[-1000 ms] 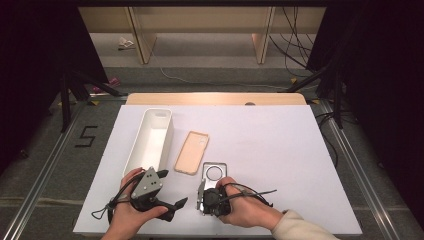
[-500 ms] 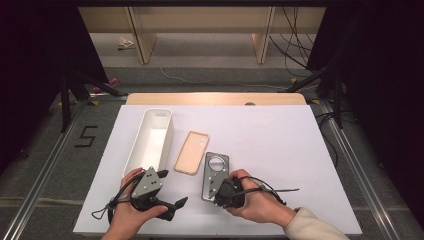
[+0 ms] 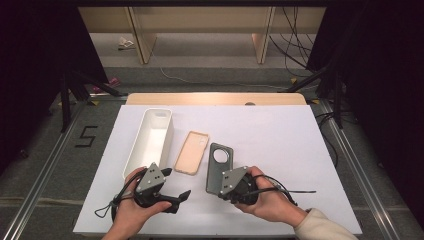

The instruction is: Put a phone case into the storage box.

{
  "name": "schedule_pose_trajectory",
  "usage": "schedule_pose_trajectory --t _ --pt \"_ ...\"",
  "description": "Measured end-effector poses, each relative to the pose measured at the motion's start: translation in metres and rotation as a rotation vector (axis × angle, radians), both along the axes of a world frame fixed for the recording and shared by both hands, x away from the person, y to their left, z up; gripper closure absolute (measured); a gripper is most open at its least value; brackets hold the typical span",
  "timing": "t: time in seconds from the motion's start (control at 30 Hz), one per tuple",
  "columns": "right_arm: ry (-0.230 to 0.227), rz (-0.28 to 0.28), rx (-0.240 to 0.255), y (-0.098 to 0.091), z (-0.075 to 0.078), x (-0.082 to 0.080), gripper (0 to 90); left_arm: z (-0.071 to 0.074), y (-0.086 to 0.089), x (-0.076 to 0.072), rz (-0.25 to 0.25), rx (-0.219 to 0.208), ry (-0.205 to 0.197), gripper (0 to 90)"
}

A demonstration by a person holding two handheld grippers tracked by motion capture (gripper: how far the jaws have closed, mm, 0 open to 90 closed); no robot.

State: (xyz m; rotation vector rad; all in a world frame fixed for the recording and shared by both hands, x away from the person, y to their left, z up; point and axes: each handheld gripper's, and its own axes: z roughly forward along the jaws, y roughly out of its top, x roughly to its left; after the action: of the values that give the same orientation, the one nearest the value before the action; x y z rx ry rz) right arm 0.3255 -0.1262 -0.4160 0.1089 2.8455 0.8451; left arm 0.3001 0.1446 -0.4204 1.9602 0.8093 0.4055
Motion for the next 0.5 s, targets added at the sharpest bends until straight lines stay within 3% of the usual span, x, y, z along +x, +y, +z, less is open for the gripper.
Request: schedule_pose_trajectory --t 0.23,0.5 --pt "-0.03 0.001 0.018 -0.004 0.001 -0.002 89.4 0.029 -0.015 0.021 0.033 -0.009 -0.006 16.3" --pt "-0.059 0.001 0.011 -0.005 0.002 -0.006 89.4 0.052 -0.045 0.067 0.092 0.038 0.081 22.7"
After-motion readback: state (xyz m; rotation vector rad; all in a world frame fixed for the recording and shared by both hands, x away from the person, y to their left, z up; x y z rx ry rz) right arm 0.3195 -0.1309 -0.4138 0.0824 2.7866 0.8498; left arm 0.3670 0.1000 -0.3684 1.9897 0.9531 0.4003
